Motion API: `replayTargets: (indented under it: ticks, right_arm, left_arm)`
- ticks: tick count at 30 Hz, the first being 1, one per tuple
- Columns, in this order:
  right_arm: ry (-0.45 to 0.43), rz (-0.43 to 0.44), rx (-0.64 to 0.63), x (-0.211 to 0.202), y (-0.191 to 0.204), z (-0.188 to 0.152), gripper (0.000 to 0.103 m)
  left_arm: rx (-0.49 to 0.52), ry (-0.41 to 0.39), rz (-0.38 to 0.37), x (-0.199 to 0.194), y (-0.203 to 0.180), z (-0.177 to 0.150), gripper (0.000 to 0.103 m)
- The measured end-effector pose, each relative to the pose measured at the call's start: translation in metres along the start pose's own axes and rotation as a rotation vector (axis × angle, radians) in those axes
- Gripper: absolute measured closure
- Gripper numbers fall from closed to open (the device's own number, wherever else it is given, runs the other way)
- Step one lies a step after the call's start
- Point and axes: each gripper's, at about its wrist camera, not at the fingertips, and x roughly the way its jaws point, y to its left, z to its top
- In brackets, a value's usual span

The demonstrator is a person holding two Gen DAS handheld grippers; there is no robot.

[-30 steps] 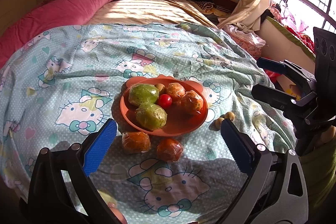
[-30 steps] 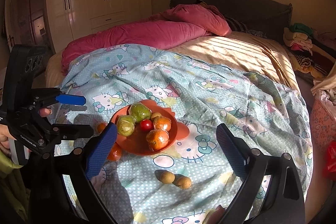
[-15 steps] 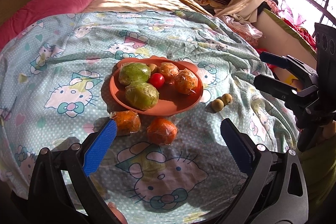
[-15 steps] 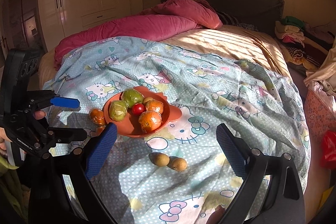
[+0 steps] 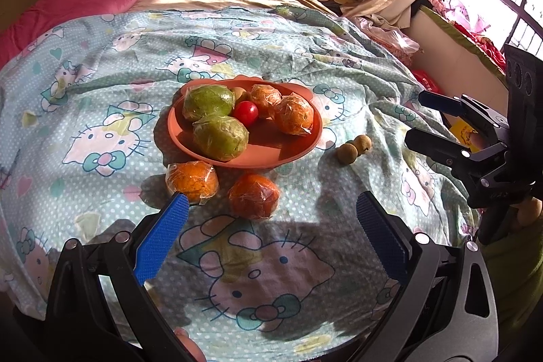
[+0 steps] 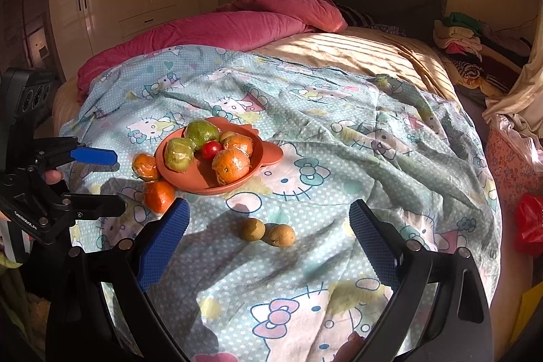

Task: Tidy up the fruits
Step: 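Reach the right tool to a small tan fruit while the left tool approaches a bagged orange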

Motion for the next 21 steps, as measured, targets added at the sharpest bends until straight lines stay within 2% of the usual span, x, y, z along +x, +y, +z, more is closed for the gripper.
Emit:
replayTargets:
  ticks: [13, 16, 19, 21]
  right_arm:
    - [0.091, -0.074, -0.009, 0.022, -0.005, -0.017, 0.01]
    - [0.112, -0.076, -0.013, 0.028, -0.007, -0.02, 0.023]
    - [0.134, -0.082, -0.022, 0.034, -0.008, -0.023, 0.029]
    - [0.141, -0.081, -0.02, 0.038, -0.008, -0.025, 0.038]
  left_arm:
    - [-0.006, 0.033, -0.024, 0.011, -0.002, -0.01, 0.01]
    - [-0.006, 0.043, -0.028, 0.017, -0.002, -0.012, 0.01]
    - [-0.007, 0.05, -0.032, 0.022, -0.003, -0.014, 0.012]
    - [-0.008, 0.052, -0.03, 0.026, -0.002, -0.014, 0.014]
